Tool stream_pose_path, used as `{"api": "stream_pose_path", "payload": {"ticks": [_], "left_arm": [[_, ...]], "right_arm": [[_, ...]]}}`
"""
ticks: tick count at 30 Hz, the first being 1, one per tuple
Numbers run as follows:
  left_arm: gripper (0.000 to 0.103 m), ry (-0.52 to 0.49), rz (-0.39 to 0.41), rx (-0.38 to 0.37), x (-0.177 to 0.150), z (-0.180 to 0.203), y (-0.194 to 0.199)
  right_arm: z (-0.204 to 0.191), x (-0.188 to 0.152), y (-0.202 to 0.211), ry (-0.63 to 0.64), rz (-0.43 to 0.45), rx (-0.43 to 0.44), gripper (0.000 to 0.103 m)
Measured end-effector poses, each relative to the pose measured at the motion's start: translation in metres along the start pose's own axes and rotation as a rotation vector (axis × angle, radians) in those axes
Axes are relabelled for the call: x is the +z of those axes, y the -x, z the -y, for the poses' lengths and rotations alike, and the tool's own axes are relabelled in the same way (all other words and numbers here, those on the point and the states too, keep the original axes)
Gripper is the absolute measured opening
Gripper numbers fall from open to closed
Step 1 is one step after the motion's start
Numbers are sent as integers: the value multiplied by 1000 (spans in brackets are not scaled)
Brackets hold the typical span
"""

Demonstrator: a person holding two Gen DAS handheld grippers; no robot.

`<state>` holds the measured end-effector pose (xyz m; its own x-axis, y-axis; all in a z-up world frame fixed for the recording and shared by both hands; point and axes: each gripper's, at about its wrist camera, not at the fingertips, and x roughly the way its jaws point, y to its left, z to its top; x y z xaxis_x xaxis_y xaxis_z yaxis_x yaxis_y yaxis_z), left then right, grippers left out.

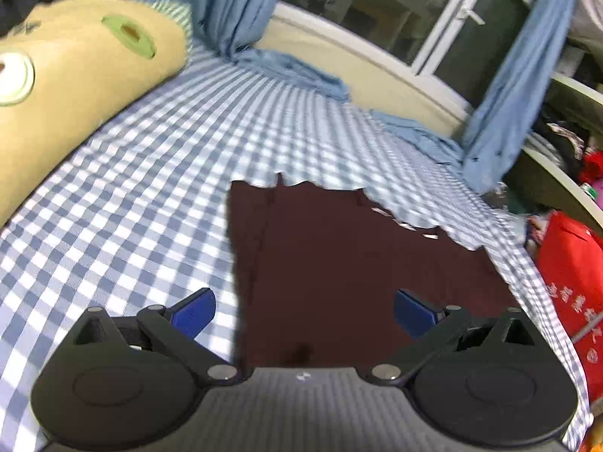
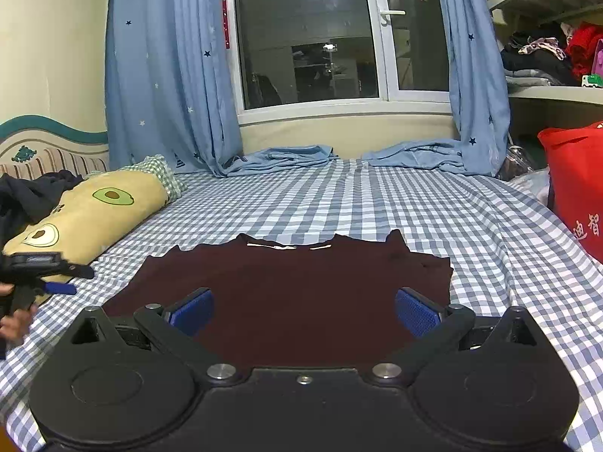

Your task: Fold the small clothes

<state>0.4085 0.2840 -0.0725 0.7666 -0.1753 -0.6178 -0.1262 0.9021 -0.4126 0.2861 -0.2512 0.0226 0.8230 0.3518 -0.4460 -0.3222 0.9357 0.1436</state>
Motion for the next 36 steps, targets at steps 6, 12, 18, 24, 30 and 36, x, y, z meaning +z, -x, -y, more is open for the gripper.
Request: {"api": "stream_pose_path", "payload": {"ticks": [6, 12, 18, 24, 30, 36], "left_arm": [[100, 124, -76, -28, -2, -36, -53], [100, 345, -76, -277, -14, -78, -81], [94, 383, -98, -370, 0, -82, -105], [66, 408, -143, -378, 10, -74, -133], [14, 368, -131, -244, 3, -68, -122], [10, 246, -56, -188, 18, -20, -94]], "right_arm": [[-3, 2, -1, -2, -9, 12, 102], [-1, 5, 0, -20, 19, 4, 102], [2, 7, -4, -34, 16, -11, 102], [-1, 7, -10, -10, -5, -38, 102], [5, 2, -20, -11, -37, -50, 102], [13, -16, -30, -6, -98, -67, 102]]}}
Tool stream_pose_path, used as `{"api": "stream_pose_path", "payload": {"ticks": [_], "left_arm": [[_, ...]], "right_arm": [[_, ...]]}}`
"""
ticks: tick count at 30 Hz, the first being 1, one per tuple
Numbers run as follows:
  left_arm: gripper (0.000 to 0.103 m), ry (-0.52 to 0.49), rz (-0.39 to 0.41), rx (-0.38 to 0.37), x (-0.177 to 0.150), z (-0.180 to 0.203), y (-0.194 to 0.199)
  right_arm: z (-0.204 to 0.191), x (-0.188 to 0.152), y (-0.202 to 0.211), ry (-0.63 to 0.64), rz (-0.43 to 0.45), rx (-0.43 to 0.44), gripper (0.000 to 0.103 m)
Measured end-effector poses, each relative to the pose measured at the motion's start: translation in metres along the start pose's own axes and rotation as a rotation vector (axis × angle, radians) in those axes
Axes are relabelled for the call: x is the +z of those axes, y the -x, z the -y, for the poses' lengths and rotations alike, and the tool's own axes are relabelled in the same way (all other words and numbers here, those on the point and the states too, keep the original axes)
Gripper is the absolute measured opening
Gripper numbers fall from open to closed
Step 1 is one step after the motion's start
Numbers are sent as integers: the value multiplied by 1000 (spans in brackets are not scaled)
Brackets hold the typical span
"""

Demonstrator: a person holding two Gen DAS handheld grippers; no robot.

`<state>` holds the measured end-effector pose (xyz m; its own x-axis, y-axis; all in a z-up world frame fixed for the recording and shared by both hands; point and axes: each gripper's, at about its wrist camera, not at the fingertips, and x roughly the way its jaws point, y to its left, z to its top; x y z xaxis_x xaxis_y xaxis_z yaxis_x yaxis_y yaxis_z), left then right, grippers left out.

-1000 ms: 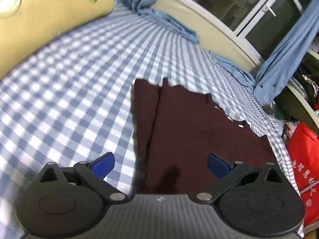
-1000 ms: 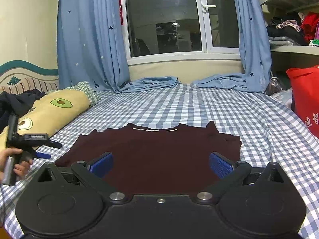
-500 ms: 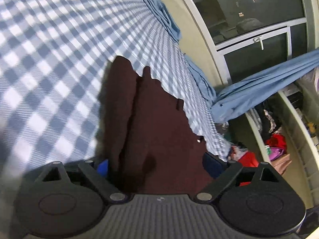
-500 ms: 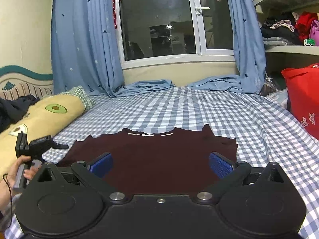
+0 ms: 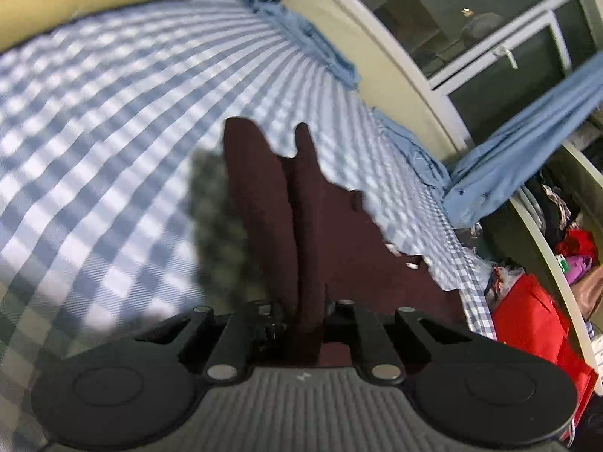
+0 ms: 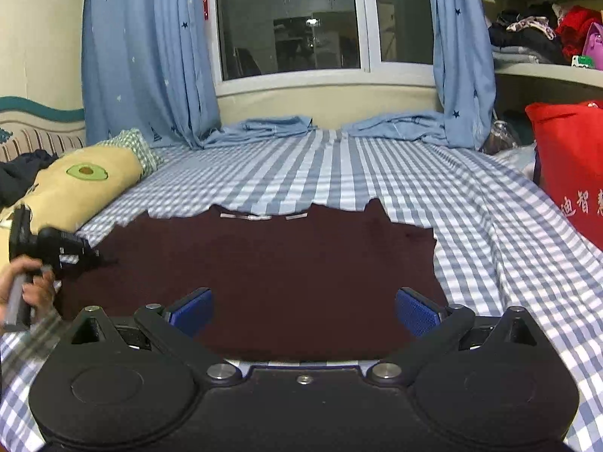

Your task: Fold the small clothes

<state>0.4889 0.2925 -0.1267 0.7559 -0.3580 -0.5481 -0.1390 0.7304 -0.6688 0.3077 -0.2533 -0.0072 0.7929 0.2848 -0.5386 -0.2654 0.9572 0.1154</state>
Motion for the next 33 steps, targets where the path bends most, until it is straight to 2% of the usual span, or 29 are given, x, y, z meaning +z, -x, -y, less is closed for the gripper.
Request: {"api": "stream_pose_path", "payload": {"ticks": [2, 7, 12, 16, 19, 22, 25, 28, 30, 33], "left_arm": [[9, -28, 7, -5, 3, 21, 6], [9, -131, 21, 37, 12, 97, 17], [9, -263, 5, 63, 14, 203, 6], [9, -397, -35, 95, -14, 291, -27], [9, -494, -92, 85, -50, 356, -66], [9, -579, -154, 111, -92, 404, -112], [9, -655, -284, 175, -145, 432, -178], [10, -688, -390, 275, -194, 428, -235], [12, -698, -415, 301, -214, 422, -252], [28, -738, -413, 313, -223, 422, -256]], "right_arm": [[4, -4, 2, 0, 0, -4, 102], [29, -12, 15, -66, 29, 5, 102], [65, -27, 30, -183, 49, 41, 102], [88, -36, 39, -234, 59, 55, 102], [103, -43, 46, -239, 67, 44, 102], [119, -53, 54, -267, 82, 51, 102], [132, -65, 64, -293, 89, 51, 102], [148, -77, 79, -294, 94, 13, 102], [160, -86, 88, -297, 99, -25, 102], [178, -97, 100, -329, 108, -41, 102]]}}
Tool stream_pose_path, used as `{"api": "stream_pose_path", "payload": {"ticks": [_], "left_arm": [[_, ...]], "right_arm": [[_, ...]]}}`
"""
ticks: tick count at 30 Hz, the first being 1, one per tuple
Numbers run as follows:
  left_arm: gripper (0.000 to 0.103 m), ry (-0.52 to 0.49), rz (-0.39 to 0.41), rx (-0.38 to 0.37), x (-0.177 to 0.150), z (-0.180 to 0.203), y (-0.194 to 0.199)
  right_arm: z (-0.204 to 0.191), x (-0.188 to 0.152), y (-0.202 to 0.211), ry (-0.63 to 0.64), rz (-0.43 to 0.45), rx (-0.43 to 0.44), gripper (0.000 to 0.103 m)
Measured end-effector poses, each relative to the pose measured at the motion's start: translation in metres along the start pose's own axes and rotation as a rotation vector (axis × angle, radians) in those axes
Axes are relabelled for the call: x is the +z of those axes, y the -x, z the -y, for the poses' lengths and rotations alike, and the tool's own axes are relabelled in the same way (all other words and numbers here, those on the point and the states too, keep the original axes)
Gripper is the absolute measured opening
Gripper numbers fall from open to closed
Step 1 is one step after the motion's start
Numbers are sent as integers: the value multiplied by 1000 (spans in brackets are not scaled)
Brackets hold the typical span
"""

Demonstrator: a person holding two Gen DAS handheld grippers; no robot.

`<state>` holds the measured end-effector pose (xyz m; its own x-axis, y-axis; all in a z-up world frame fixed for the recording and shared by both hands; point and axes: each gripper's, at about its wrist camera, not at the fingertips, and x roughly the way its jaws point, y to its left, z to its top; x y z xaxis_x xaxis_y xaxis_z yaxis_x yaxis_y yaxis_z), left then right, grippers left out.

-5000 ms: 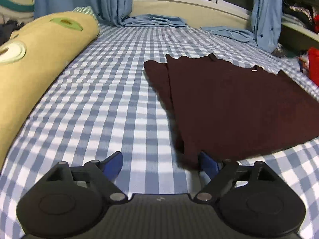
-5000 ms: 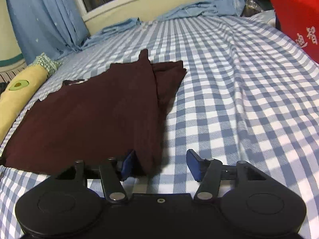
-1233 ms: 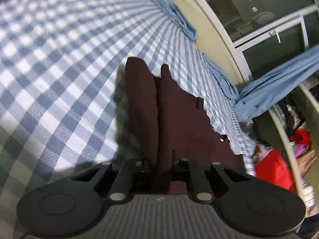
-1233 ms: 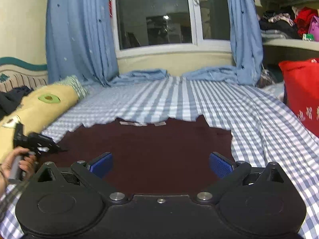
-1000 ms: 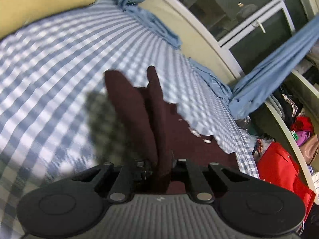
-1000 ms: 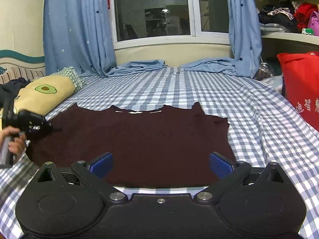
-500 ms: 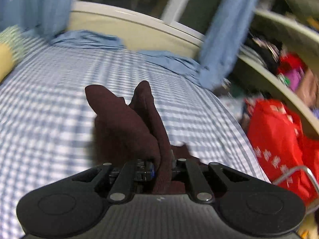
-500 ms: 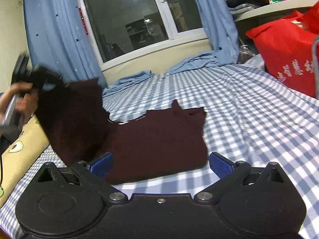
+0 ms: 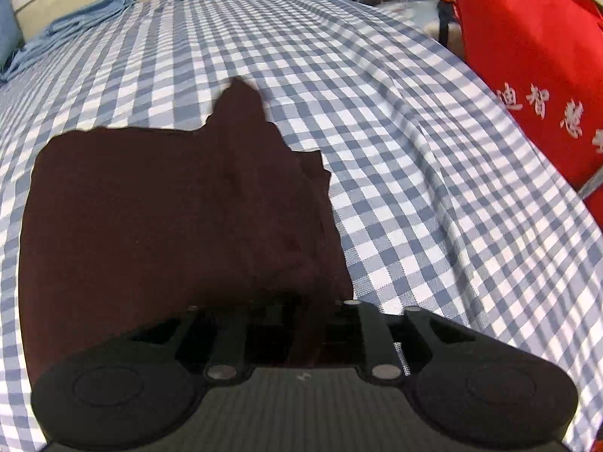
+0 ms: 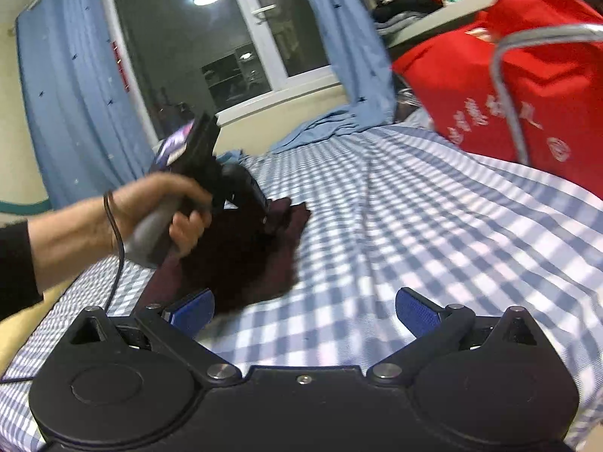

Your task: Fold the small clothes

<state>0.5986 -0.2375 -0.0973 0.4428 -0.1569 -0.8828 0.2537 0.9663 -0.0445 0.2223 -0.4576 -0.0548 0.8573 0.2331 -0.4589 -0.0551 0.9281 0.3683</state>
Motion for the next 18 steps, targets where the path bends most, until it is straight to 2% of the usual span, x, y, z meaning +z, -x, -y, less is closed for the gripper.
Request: {"api": "stream_pose_path", "payload": {"ticks": [2, 3, 4, 6, 8, 9, 11, 13, 15, 18], "left_arm": [[37, -14, -9, -5, 4, 2, 5], [66, -9, -4, -41, 6, -1, 11], [86, 2, 21, -94, 9, -6, 18], [88, 36, 131, -228, 8, -19, 47], [88, 53, 161, -360, 10, -27, 70], [89, 61, 178, -410, 11, -32, 84], [94, 58, 228, -450, 8, -43, 113], [101, 47, 308, -425, -7, -58, 148], [102, 40, 369, -319, -34, -79, 177], [102, -4, 403, -141, -85, -105, 195]], "right_arm": [[14, 0, 2, -39, -1, -3, 102], [19, 0, 0, -55, -7, -7, 102], [22, 0, -2, -67, -14, -10, 102], [28, -1, -5, -90, -27, -14, 102], [31, -2, -7, -109, -35, -1, 102], [32, -3, -8, -120, -43, 9, 102], [29, -4, -10, -124, -61, 17, 102], [20, -2, -10, -99, -66, 33, 102], [9, 2, -11, -49, -64, 63, 102], [-14, 12, -20, 51, -72, 103, 102]]}}
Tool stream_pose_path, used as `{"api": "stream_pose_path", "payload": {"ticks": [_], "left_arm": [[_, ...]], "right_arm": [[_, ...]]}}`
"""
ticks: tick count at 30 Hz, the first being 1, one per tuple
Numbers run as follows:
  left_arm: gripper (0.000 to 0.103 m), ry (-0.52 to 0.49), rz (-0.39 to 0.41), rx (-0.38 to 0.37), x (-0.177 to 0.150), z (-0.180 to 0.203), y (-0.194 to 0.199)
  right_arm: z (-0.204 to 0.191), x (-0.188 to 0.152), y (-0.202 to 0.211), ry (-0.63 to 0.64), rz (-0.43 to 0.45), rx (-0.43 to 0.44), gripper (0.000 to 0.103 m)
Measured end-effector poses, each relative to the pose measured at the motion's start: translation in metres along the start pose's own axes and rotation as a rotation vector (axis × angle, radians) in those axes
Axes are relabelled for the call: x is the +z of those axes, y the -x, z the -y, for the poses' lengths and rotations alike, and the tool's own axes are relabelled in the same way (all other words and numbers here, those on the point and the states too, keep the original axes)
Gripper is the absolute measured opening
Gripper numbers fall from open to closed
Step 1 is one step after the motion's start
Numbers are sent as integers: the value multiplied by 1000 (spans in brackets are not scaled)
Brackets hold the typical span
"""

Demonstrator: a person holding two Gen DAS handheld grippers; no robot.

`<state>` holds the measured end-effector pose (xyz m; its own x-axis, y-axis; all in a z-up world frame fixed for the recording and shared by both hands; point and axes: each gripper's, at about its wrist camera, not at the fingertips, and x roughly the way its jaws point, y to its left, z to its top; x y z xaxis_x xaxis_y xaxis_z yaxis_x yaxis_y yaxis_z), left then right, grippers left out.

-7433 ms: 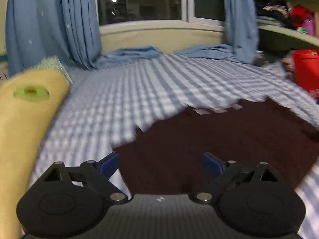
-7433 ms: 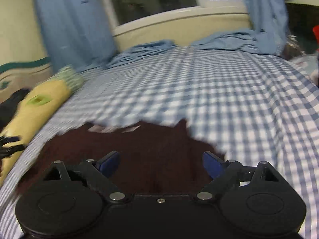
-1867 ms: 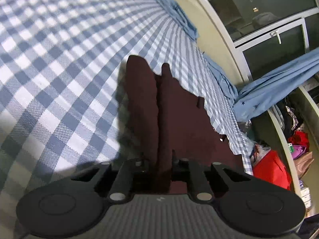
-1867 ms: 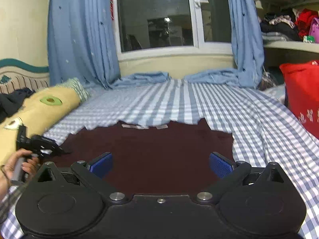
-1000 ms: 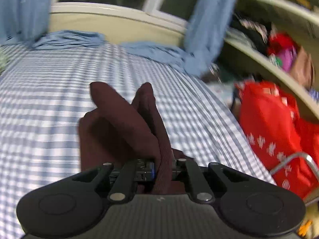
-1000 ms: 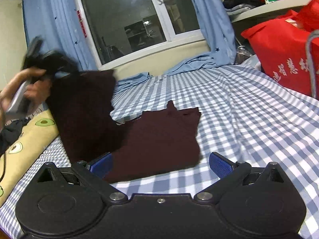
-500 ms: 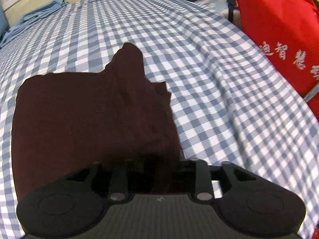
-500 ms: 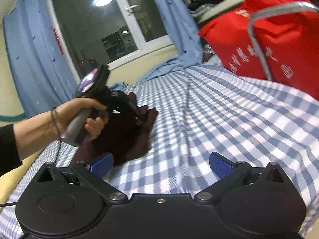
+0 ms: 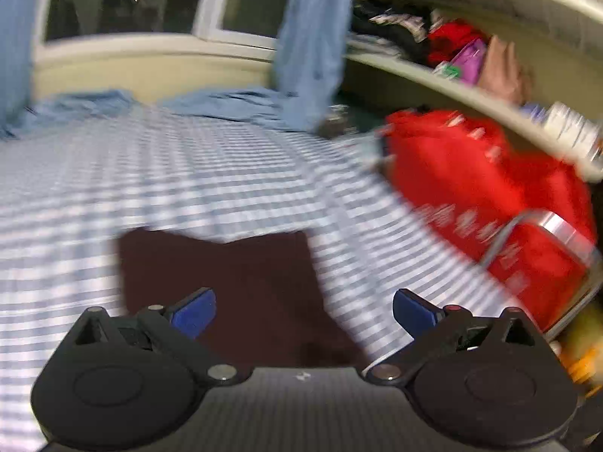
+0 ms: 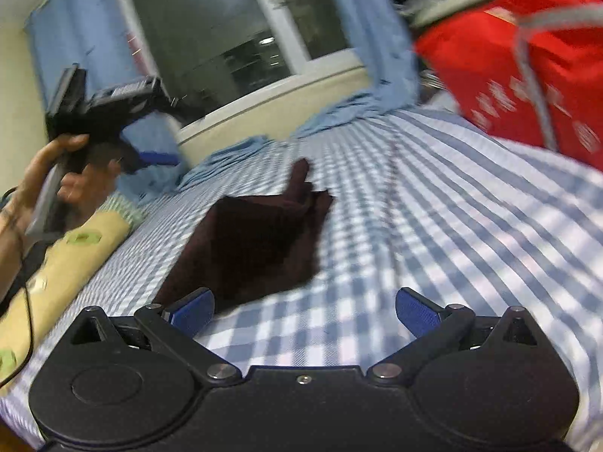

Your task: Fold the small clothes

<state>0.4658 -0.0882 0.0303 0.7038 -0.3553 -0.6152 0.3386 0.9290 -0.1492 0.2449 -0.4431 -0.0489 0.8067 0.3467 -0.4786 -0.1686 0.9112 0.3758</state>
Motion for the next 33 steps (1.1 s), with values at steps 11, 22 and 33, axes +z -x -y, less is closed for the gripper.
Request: {"api": "stream_pose_path", "payload": {"ticks": [11, 22, 33], "left_arm": [[101, 22, -55, 342, -149, -54, 61], [101, 16, -9, 318, -160, -57, 78], [100, 52, -75, 291, -168, -58, 49]], "right_arm": [[-95, 72, -114, 368, -96, 38, 70], [-121, 76, -168, 392, -145, -171, 17], [-17, 50, -125, -24, -130, 20, 13]]}}
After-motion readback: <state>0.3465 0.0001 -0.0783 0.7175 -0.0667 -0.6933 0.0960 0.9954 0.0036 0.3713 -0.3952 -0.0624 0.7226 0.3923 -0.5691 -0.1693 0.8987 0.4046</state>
